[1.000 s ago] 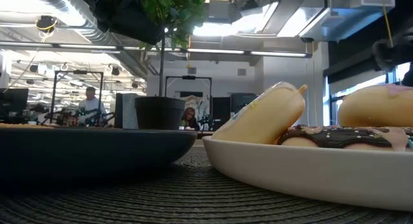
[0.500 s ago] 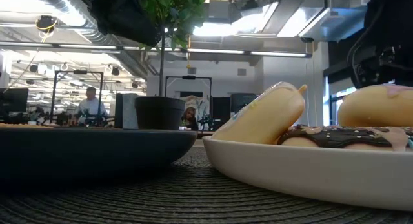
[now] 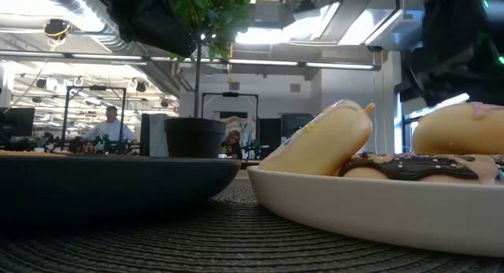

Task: Pick & Place donuts
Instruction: Put the small blue sprinkled donut into the black plate

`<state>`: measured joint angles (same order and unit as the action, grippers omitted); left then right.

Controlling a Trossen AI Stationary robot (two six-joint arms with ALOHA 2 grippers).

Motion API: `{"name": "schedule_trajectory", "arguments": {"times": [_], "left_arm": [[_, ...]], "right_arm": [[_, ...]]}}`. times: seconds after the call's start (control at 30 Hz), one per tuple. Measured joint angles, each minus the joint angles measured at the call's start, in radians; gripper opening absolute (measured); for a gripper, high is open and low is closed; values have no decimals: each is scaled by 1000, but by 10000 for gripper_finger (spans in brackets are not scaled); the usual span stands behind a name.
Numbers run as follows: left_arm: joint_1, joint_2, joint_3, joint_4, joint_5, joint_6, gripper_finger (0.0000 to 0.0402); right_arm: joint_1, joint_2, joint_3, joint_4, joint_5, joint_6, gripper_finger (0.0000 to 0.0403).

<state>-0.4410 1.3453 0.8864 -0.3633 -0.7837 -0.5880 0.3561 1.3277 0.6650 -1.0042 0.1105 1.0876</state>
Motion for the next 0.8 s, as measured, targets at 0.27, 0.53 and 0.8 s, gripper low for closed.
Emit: {"name": "schedule_trajectory", "arguments": {"times": [0.27, 0.53, 0.8], "left_arm": [[-2, 0, 0, 0, 10, 0, 116], [-2, 0, 0, -5, 197, 0, 111], [-2, 0, 0, -6, 265, 0, 115]], "right_arm": [[-53, 3, 200, 287, 165, -380, 28], [-171, 158, 406, 521, 50, -855, 21], [-198, 467, 641, 502, -62, -1048, 22]]}}
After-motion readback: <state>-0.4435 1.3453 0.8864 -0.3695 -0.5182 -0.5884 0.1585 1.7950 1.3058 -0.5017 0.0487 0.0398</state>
